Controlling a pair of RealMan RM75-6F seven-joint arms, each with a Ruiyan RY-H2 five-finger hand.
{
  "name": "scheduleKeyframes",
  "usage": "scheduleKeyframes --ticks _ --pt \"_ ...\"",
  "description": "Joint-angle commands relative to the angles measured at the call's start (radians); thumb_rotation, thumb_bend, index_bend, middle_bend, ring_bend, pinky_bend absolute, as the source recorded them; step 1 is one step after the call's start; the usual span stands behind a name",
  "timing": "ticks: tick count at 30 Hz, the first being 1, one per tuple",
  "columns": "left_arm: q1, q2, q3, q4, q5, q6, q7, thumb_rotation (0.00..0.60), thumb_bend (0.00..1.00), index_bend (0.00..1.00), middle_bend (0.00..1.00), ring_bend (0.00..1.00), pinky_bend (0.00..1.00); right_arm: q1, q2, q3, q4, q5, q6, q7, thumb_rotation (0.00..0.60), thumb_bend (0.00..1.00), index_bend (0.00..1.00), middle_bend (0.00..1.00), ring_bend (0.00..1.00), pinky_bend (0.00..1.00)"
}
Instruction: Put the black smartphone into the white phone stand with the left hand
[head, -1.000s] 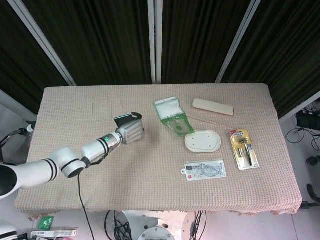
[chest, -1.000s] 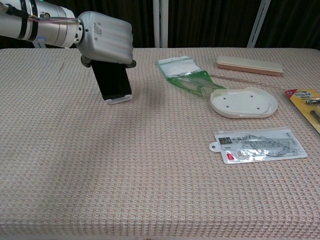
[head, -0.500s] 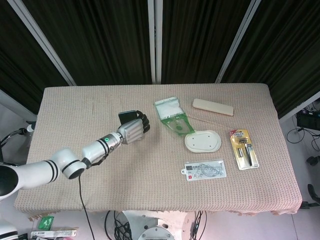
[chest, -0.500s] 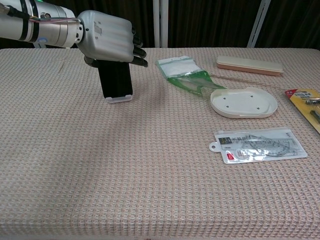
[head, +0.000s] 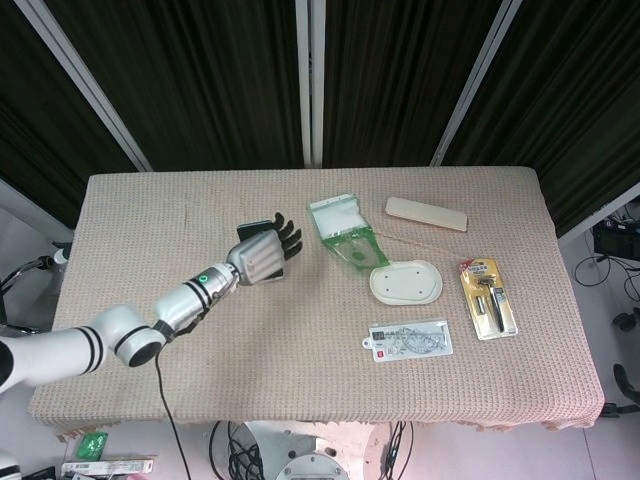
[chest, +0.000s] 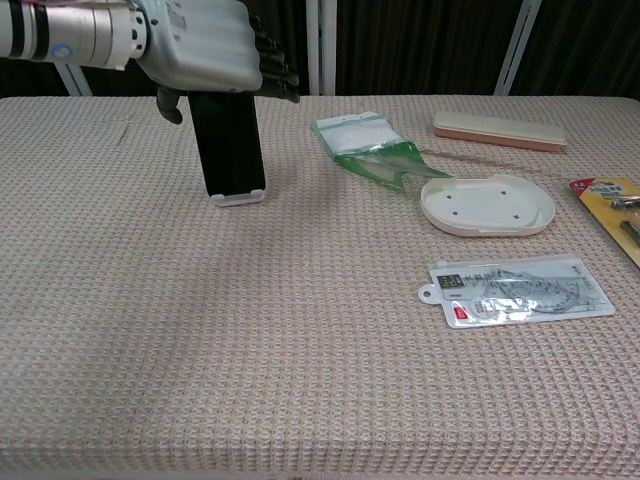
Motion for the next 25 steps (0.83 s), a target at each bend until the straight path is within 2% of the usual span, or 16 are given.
scheduleKeyframes --ticks 1,3,6,8,12,15,18,23,25 --pt "0.080 0.109 -0.071 -0.157 -0.080 0.131 -0.129 0.600 0.06 0.04 0.03 0.08 0.19 0.001 0.001 0.001 -0.002 -0.004 0.004 0.001 0.600 0.28 0.00 0.00 0.00 0.00" --pt "0.148 0.178 -0.093 -0.253 -0.087 0.226 -0.218 0.600 0.04 0.04 0.03 0.08 0.19 0.001 0.002 0.001 -0.002 -0.006 0.007 0.005 0.600 0.28 0.00 0.00 0.00 0.00" --pt "0.288 0.245 -0.091 -0.354 -0.069 0.388 -0.368 0.600 0.00 0.04 0.05 0.08 0.19 0.001 0.002 0.002 0.000 -0.005 0.008 0.010 0.600 0.28 0.00 0.00 0.00 0.00" --pt "0.398 0.262 -0.064 -0.378 -0.065 0.506 -0.437 0.600 0.00 0.04 0.05 0.08 0.19 0.001 0.002 0.003 0.000 -0.006 0.010 0.011 0.600 0.28 0.00 0.00 0.00 0.00" --pt "0.586 0.271 0.017 -0.405 -0.075 0.628 -0.579 0.600 0.00 0.04 0.06 0.08 0.19 0.003 0.000 -0.001 -0.008 -0.023 0.018 0.003 0.600 0.28 0.00 0.00 0.00 0.00" --pt "0.716 0.258 0.092 -0.362 0.030 0.693 -0.745 0.600 0.00 0.04 0.06 0.08 0.19 0.008 -0.005 -0.007 -0.017 -0.039 0.019 -0.011 0.600 0.28 0.00 0.00 0.00 0.00" --pt "0.832 0.227 0.172 -0.280 0.125 0.764 -0.817 0.578 0.00 0.04 0.06 0.08 0.19 0.011 -0.017 -0.013 -0.019 -0.053 0.020 -0.028 0.600 0.28 0.00 0.00 0.00 0.00" --pt "0.959 0.193 0.225 -0.219 0.158 0.816 -0.892 0.456 0.00 0.04 0.06 0.08 0.19 0.019 -0.034 -0.023 -0.010 -0.058 0.000 -0.025 0.600 0.28 0.00 0.00 0.00 0.00" --pt "0.995 0.181 0.229 -0.186 0.180 0.843 -0.898 0.439 0.00 0.04 0.06 0.08 0.19 0.022 -0.043 -0.024 -0.003 -0.058 -0.006 -0.024 0.600 0.28 0.00 0.00 0.00 0.00"
